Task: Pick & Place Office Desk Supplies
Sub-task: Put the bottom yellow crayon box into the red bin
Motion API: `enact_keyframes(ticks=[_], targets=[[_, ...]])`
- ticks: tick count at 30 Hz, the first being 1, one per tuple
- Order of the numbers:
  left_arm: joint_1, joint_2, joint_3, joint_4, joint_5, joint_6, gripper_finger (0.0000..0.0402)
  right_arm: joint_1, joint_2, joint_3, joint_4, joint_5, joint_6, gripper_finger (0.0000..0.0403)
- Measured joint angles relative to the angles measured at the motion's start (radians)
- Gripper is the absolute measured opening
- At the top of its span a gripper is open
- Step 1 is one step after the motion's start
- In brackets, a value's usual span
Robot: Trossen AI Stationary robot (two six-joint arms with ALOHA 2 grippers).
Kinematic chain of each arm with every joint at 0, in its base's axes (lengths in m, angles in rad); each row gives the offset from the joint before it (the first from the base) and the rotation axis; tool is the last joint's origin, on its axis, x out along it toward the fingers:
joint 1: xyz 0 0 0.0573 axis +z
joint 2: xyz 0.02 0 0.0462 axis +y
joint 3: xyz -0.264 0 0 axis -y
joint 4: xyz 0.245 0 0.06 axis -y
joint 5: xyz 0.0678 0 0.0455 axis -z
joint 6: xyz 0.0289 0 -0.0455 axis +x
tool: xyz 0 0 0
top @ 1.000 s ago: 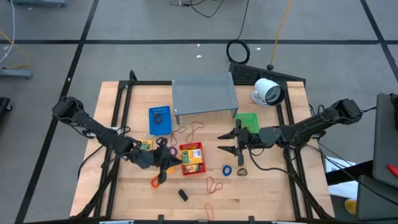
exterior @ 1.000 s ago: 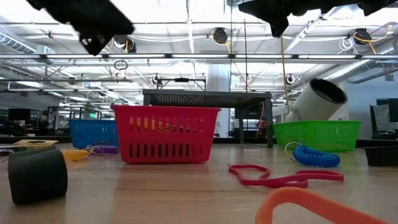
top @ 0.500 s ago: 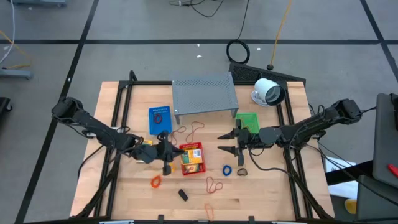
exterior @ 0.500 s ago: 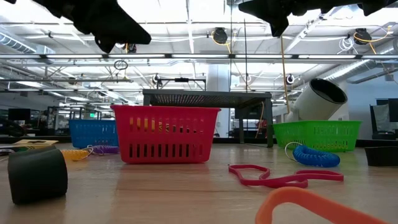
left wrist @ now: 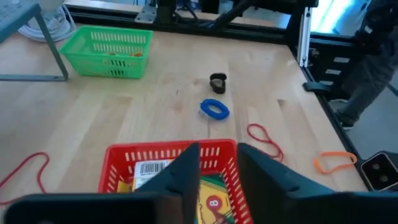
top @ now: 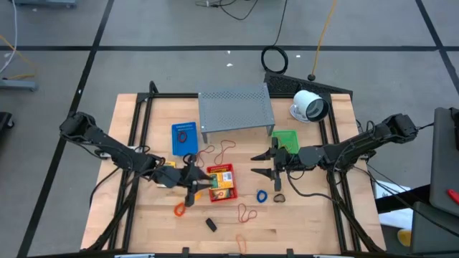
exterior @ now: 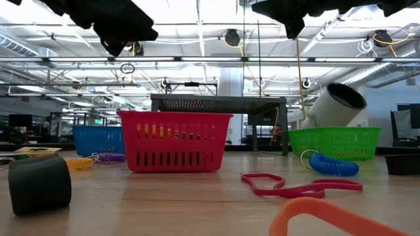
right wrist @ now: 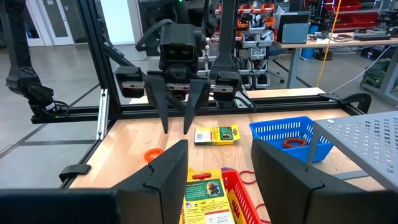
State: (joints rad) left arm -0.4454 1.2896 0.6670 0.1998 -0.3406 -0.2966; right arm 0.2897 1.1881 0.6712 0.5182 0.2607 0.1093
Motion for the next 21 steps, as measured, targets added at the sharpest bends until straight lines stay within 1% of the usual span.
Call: enact_keyframes(ticks=[2, 4, 6, 9, 14, 21], targets=[[-0.003, 0.0, 0.0, -0.005, 0.003, 0.0, 0.0142, 0.0, 0.0, 0.0, 0.0, 0.0, 0.0, 0.0166], [-0.006, 0.0, 0.0, -0.046, 0.031, 0.009, 0.0156, 0.0, 0.0, 0.0, 0.0, 0.0, 0.0, 0.0166], [-0.007, 0.0, 0.0, -0.111, 0.06, 0.047, 0.0165, 0.0, 0.0, 0.0, 0.0, 0.0, 0.0, 0.0166], [-0.006, 0.0, 0.0, -0.212, 0.052, 0.132, 0.0172, 0.0, 0.0, 0.0, 0.0, 0.0, -0.001, 0.0166], [-0.007, 0.0, 0.0, -0.321, 0.006, 0.311, 0.0173, 0.0, 0.0, 0.0, -0.003, 0.0, -0.017, 0.0166], [-0.007, 0.0, 0.0, -0.348, -0.09, 0.647, 0.0173, 0.0, 0.0, 0.0, -0.029, 0.0, -0.047, 0.0166]])
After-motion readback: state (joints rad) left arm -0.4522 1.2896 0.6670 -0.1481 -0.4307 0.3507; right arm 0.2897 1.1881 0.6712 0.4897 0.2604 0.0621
